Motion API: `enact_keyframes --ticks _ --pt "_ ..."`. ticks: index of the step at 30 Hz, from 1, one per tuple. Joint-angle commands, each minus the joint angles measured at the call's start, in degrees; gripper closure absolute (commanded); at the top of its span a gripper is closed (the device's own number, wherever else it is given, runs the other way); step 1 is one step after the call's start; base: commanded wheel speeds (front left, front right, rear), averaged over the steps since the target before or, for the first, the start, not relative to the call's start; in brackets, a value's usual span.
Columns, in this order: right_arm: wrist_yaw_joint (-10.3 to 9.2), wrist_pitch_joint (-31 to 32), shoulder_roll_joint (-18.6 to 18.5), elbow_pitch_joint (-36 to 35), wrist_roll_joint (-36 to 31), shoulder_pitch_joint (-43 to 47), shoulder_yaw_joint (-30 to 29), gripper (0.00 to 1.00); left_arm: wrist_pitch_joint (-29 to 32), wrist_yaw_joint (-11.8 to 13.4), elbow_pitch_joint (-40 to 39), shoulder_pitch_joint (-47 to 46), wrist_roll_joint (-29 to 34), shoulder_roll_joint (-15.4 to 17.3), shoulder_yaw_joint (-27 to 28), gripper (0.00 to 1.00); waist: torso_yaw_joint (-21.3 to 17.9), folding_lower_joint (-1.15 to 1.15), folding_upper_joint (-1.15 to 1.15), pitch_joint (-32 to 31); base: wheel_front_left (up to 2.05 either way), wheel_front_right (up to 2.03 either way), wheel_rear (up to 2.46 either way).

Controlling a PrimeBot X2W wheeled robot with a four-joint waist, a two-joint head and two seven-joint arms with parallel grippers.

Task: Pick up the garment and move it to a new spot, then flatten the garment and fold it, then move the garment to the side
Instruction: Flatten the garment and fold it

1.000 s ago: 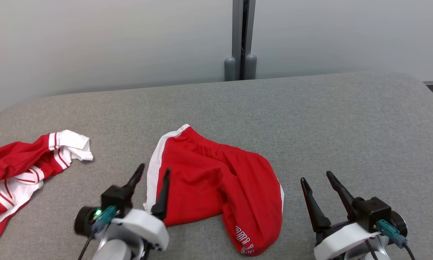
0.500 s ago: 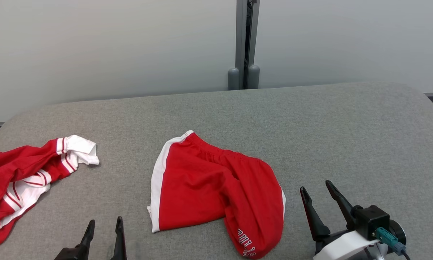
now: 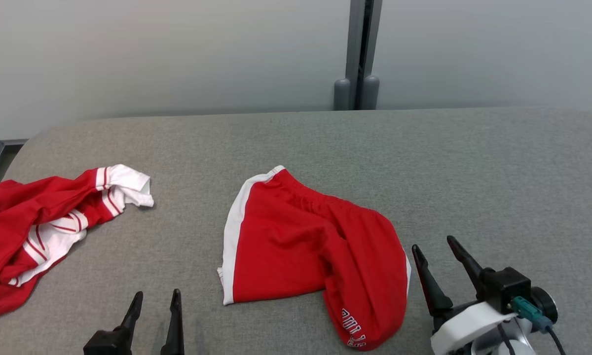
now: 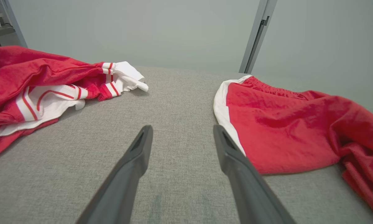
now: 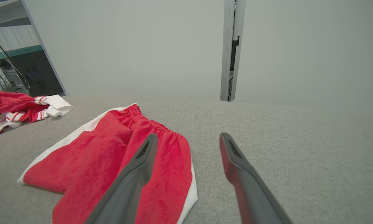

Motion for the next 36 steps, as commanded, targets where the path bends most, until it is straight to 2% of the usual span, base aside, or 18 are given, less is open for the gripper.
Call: enact_keyframes --ticks 1,7,10,14,22,23,25,30,36 --pt "-0.02 0.0 -0.4 0.5 -0.6 -1.3 -0.6 0.00 -0.1 -0.1 -0.2 -1.6 -0.2 0.2 -0.4 0.00 1.7 0.00 0.00 1.6 0.00 0.00 0.00" --pt "-0.02 0.0 -0.7 4.6 -2.0 -6.4 -2.8 0.00 -0.1 -0.1 0.2 -3.8 -1.0 0.2 -2.7 0.00 6.5 0.00 0.00 5.5 0.00 0.00 0.00" --pt "-0.02 0.0 -1.4 9.0 -2.6 -9.7 -3.8 0.00 -0.1 -0.1 0.7 -4.4 -1.3 0.2 -3.8 0.00 9.0 0.00 0.00 7.2 0.00 0.00 0.00" --pt "-0.02 0.0 -2.3 18.3 -3.3 -13.7 -5.3 0.00 -0.1 -0.3 1.3 -4.9 -1.7 0.2 -4.8 0.00 11.6 0.00 0.00 8.6 0.00 0.00 0.00" --pt "-0.02 0.0 -2.4 27.5 -1.0 -18.2 -3.2 0.00 -0.1 -0.5 1.2 -5.6 -1.9 0.2 -5.3 0.00 13.6 0.00 0.00 9.2 0.00 0.00 0.00" --pt "-0.02 0.0 -2.4 28.3 -0.7 -18.6 -2.6 0.43 -0.1 -0.5 1.1 -5.6 -1.8 0.2 -5.3 0.00 13.6 0.00 0.00 9.1 0.00 0.00 0.00" --pt "-0.02 0.0 -2.6 29.3 0.1 -19.3 -1.5 1.00 -0.1 -0.7 1.2 -5.6 -1.8 0.2 -5.4 0.00 13.4 0.00 0.00 8.9 0.00 0.00 0.00" --pt "-0.02 0.0 -3.0 25.7 3.0 -20.1 0.7 1.00 -0.1 -1.1 1.4 -5.4 -1.9 0.2 -5.8 0.00 12.3 0.00 0.00 7.7 0.00 0.00 0.00" --pt "-0.02 0.0 -2.9 14.3 7.7 -20.4 0.5 1.00 -0.1 -1.2 1.9 -3.6 -1.5 0.2 -5.9 0.00 10.7 0.00 0.00 5.1 0.00 0.00 0.00"
